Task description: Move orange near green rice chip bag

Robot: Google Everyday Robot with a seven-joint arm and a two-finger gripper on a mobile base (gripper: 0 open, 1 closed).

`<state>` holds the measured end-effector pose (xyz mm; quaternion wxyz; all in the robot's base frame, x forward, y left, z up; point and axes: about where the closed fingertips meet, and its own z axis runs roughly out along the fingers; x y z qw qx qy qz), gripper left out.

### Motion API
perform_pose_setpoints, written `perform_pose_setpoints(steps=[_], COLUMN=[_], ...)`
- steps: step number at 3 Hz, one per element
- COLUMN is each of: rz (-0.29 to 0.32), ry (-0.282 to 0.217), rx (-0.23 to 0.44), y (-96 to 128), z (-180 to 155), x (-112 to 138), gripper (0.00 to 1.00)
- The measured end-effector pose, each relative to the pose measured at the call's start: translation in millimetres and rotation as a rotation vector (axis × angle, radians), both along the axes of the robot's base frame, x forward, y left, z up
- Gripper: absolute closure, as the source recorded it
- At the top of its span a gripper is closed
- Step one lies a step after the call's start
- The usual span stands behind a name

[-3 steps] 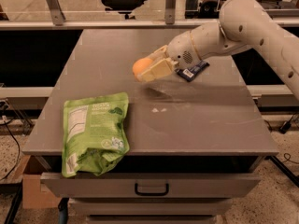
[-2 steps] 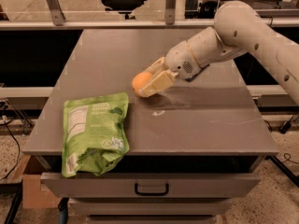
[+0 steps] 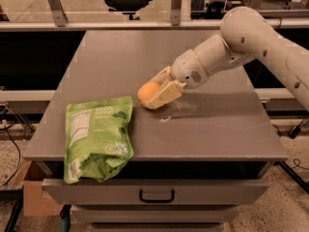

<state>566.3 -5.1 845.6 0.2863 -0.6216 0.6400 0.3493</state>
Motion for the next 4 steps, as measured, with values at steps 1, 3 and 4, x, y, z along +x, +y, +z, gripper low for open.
perform_pose_setpoints(steps=[1,3,4], rz=[-0.006,-0.216,-0.393], ry=[-0.017,-0.112,-0.238], rx=[-0.002,0.036,0.034], y=[-4.9,-59.3,-111.3], z=[-0.8,27.8,59.9], x=[-3.9,13.8,25.3], gripper=[0.03,0.00,0.00])
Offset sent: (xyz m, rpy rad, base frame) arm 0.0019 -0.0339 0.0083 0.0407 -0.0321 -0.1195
